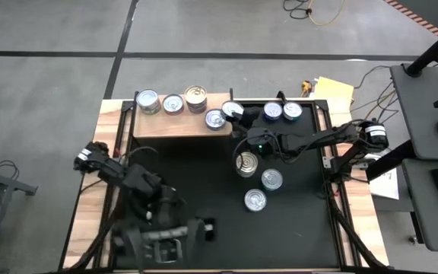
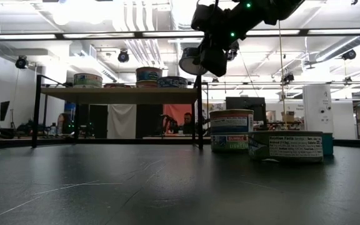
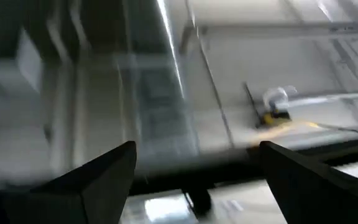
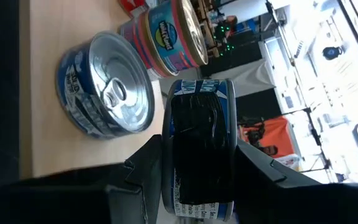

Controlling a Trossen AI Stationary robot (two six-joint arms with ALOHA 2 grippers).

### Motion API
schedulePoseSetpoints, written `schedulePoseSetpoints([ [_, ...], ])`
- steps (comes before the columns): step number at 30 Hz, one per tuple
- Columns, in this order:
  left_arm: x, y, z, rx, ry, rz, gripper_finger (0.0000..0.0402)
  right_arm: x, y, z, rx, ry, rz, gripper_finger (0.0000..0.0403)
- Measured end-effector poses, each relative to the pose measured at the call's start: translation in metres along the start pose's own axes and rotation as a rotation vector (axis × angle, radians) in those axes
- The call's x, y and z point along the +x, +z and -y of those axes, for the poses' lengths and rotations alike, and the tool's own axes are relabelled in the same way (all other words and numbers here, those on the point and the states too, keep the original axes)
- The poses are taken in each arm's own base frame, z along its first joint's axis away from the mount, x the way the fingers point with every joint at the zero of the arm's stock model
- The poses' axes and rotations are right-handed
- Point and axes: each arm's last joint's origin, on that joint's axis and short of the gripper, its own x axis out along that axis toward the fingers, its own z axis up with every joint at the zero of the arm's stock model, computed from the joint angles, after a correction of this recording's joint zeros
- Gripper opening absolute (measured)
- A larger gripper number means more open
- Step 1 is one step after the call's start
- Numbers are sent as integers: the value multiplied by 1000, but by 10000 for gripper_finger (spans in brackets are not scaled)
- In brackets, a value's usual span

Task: Stack canned seafood by type on shelf
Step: Stack the blue tuna can on top of the blue tuna can on the shelf

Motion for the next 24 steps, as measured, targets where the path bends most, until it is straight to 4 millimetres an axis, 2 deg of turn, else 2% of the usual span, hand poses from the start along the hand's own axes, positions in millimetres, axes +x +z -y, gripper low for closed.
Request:
schedulePoseSetpoints([
  [3,-6,9,-4,168,77,98,323,0,-1,-2,20,15,-3,137],
  [6,-8,9,-11,220,110,100,323,1,-3,-3,21,19,-10,137],
  [10,-12,25,1,177,76,141,323,3,-5,-3,52,17,-17,137],
  [12,-12,25,3,142,70,145,323,3,-6,-4,54,29,-25,137],
  [15,-8,15,-5,-85,61,132,323,3,-8,-7,51,45,-41,137],
  [17,-8,11,-2,-315,-53,36,328,3,-9,-8,50,42,-47,137],
  [19,-14,8,13,-519,-245,-101,339,3,-9,-7,56,38,-44,137],
  [22,-32,2,41,-645,-618,-343,363,3,-9,-6,57,35,-45,137],
  [24,-43,1,50,-707,-821,-484,379,3,-9,-5,51,32,-44,137],
])
